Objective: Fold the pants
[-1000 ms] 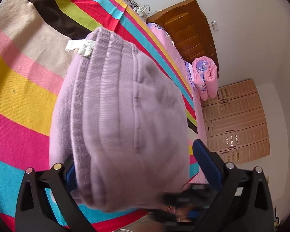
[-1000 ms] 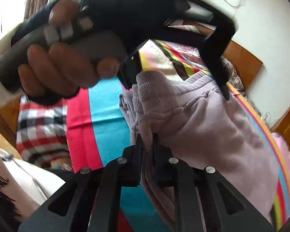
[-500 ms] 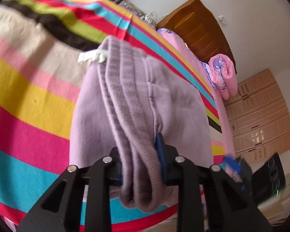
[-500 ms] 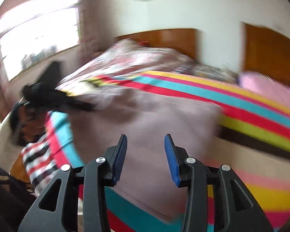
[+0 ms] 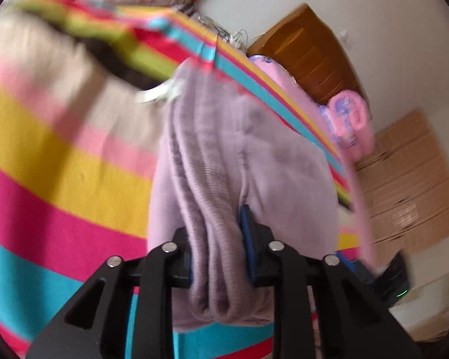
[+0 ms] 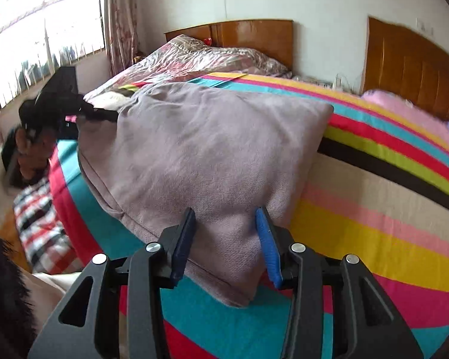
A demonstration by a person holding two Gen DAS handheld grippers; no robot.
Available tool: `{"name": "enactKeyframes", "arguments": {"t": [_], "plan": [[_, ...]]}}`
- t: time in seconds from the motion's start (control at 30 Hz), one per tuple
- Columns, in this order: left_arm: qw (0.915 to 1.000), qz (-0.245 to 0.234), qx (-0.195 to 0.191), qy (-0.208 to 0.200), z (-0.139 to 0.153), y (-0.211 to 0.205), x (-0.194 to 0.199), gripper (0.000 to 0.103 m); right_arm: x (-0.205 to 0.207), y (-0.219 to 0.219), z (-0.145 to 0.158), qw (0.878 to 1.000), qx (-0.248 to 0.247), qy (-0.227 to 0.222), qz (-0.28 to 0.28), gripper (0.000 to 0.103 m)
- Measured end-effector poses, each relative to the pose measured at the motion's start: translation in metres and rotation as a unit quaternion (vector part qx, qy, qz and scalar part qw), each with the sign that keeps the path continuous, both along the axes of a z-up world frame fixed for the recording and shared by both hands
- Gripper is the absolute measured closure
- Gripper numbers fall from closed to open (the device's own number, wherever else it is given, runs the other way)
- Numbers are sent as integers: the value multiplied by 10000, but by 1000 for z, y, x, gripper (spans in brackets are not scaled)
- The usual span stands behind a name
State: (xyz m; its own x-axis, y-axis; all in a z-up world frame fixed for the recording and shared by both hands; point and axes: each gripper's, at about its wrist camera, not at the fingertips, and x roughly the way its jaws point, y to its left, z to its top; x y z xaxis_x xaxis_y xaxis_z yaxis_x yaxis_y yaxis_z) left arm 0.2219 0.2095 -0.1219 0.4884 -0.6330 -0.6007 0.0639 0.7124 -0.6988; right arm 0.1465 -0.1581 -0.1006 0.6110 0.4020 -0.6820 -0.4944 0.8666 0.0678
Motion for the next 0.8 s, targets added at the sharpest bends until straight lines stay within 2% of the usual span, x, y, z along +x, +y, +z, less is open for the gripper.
{"name": "enactKeyframes", "arguments": {"t": [0.03,0.07,0.1,0.13,0.17,0.2,0.27,0.33,0.37,0.43,0.5,0.57,0.63,0.67,0.7,0.73,0.8], "plan": [[9998,5,-193,-40,-3,6,-2,69,0,-3,5,10000,-49,11,-18,59],[9998,37,-189,-69,-1,7,-4,66,-1,-7,11,10000,-76,-27,-54,59],[9999,89,-56,-123,4,8,-7,52,-1,-11,18,9999,-53,-85,-77,58],[9996,143,116,-200,11,7,-9,38,-1,-18,28,9998,40,-181,-93,57],[9980,285,446,-341,24,6,-14,32,-1,-22,35,9996,93,-237,-112,56],[9934,514,863,-549,40,5,-20,25,6,-27,45,9992,153,-333,-148,52],[9796,784,1515,-1063,74,-1,-28,19,22,-30,58,9985,178,-483,-161,46],[9746,685,1563,-1450,100,-12,-28,10,47,-26,65,9983,117,-562,-86,39],[9739,521,1537,-1588,112,-24,-21,5,60,-22,64,9984,152,-538,-6,38],[9733,238,1585,-1644,122,-49,-6,4,94,-10,57,9990,316,-279,122,38],[9714,-104,1725,-1629,119,-85,17,4,121,3,46,9986,434,77,301,38],[9637,-214,2092,-1643,107,-113,37,4,136,17,36,9978,281,212,554,38],[9506,53,2709,-1515,86,-120,48,4,147,25,27,9972,-20,275,692,38],[9507,77,2795,-1345,72,-118,53,4,155,26,22,9968,-158,321,714,38],[9551,29,2728,-1153,58,-113,57,4,162,23,18,9964,-168,385,732,33],[9580,3,2675,-1033,49,-108,56,4,169,18,16,9962,-83,446,737,29],[9645,-12,2449,-991,40,-97,58,4,182,5,19,9970,178,561,495,29]]}}
